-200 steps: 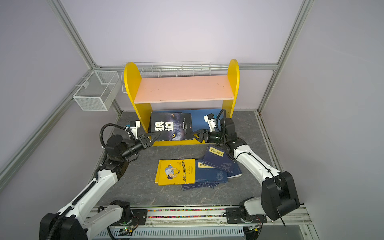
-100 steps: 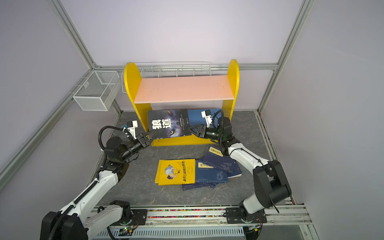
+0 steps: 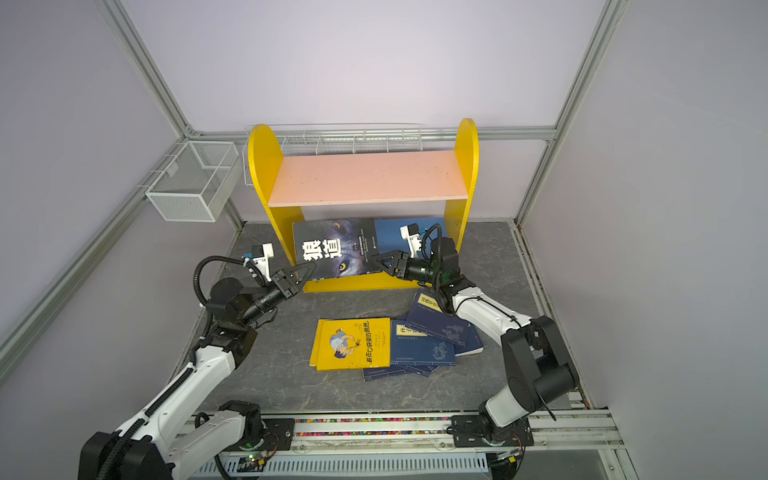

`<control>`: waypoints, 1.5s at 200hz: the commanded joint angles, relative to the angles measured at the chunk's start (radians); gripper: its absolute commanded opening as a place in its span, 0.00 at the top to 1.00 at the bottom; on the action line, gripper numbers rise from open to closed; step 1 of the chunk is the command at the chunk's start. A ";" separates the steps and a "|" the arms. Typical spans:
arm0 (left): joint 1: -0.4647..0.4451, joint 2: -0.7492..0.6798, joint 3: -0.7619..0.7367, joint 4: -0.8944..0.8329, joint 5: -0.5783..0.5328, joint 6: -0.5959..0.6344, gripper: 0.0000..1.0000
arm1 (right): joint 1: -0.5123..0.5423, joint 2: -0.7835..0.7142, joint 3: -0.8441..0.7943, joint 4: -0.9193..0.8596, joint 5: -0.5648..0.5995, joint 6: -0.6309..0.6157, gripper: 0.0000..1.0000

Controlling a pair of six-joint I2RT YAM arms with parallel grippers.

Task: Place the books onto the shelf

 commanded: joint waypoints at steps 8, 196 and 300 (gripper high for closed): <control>-0.003 -0.020 0.017 0.084 0.010 -0.004 1.00 | 0.009 -0.021 0.023 -0.032 -0.006 -0.032 0.45; -0.002 -0.210 0.049 -0.640 -0.750 0.112 0.16 | 0.066 0.052 0.151 0.026 0.095 -0.054 0.93; -0.001 -0.200 0.062 -0.970 -1.007 0.064 0.17 | 0.109 0.304 0.440 -0.116 0.198 -0.060 0.92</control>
